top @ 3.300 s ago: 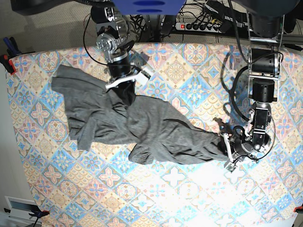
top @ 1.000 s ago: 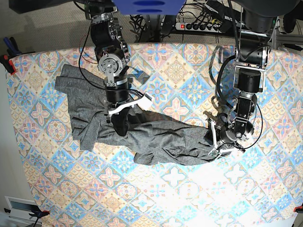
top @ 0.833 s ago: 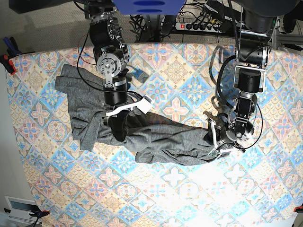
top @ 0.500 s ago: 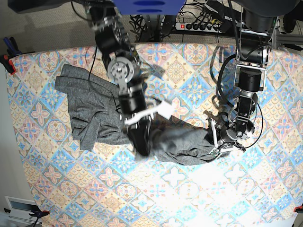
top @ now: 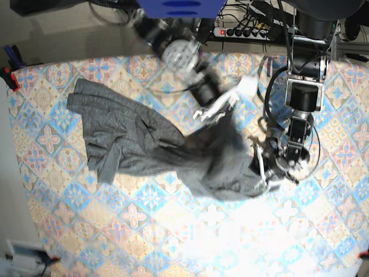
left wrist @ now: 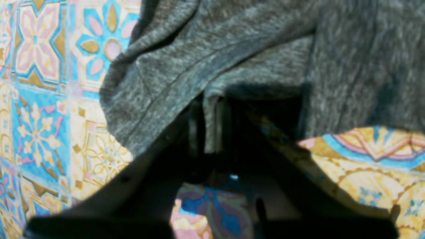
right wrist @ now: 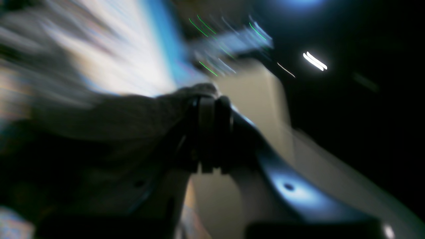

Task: Layout the t-shirt on the table in an organized manner, then fold the t-shirt properly
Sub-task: 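Drag the grasped fabric with the right gripper toward the left gripper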

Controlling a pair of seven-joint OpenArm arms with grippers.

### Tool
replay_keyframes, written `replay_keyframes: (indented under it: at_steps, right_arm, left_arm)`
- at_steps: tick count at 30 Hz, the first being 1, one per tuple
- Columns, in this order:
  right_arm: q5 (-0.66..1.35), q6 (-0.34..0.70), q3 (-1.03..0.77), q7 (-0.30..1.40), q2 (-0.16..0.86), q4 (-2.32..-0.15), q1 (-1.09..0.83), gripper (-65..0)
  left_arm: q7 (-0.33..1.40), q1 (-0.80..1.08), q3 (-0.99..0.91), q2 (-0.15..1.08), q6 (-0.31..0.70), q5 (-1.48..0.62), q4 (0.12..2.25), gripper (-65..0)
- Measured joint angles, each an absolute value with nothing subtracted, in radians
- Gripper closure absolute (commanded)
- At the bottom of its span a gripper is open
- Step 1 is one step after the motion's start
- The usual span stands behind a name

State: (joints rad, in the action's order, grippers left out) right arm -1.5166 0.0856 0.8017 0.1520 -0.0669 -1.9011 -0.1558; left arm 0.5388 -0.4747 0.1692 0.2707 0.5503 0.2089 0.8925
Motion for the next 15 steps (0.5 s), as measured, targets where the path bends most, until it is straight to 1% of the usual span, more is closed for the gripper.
replay_keyframes:
  at_steps: [3, 5, 8, 9, 15]
  right_arm:
    - [-1.522, 0.056, 0.831, 0.19, -0.06, -1.901, -0.165, 0.0]
    - [-1.453, 0.064, 0.838, 0.167, -0.057, -1.885, -0.153, 0.0]
    - [-1.328, 0.052, 0.838, 0.253, -0.052, -1.85, -0.149, 0.0]
    - [-1.303, 0.053, 0.837, 0.274, -0.053, -1.834, -0.147, 0.0]
    - [-1.192, 0.052, 0.834, 0.274, -0.051, -1.79, -0.138, -0.6]
  left_arm:
    - [0.559, -0.481, 0.169, 0.263, 0.562, 0.207, 0.893, -7.7]
    - [0.559, -0.478, 0.169, 0.254, 0.545, 0.221, 0.895, -7.7]
    - [0.549, -0.477, 0.169, 0.26, 0.553, 0.208, 0.895, -7.7]
    - [0.553, -0.478, 0.169, 0.26, 0.553, 0.209, 0.895, -7.7]
    - [0.553, -0.477, 0.169, 0.258, 0.55, 0.207, 0.895, -7.7]
